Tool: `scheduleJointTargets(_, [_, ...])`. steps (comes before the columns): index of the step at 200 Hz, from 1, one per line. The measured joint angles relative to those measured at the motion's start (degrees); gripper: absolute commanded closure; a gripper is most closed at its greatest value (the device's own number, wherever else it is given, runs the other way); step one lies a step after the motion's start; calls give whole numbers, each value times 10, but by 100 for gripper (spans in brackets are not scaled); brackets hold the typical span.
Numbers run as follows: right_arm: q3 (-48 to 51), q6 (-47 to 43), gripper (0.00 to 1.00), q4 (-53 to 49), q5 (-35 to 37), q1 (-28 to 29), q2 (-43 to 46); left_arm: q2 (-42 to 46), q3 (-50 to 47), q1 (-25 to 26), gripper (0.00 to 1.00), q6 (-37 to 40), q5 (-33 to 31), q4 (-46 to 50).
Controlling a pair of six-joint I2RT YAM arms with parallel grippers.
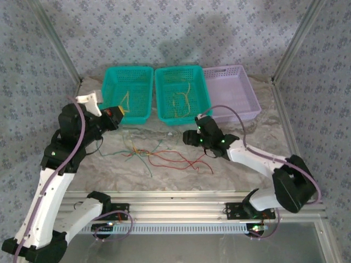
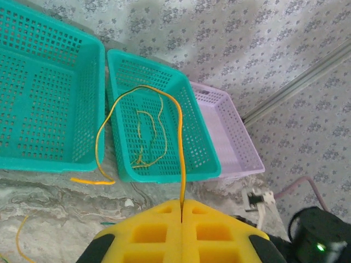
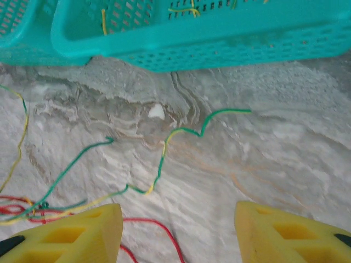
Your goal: Untangle the cables
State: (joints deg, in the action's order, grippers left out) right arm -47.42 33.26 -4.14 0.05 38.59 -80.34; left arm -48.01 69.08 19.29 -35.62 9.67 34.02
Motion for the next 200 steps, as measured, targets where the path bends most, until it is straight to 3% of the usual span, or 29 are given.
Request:
scheduleJointTargets(24, [-4,23,43,25,-20,-5,-59,0,4,0,100,0,14,-9])
scheduleJointTargets(94, [-61,39,46,70,-40,50,-189,0,-11,2,100,0,32,-28])
scheduleJointTargets(119, [-77,48,59,79,-39,51,-221,0,-21,3,100,0,32,-30])
scheduleJointTargets(156, [-79,48,100,80,-17,50,-229,6,-22,3,100,2,26,-28])
scheduleJointTargets(174, [-62,49,100,83,9,48,-207,14,-22,3,100,8,16,-23])
scheduleJointTargets(200, [1,49,100,71,59,23,-105,24,-22,3,100,22,-3,-13])
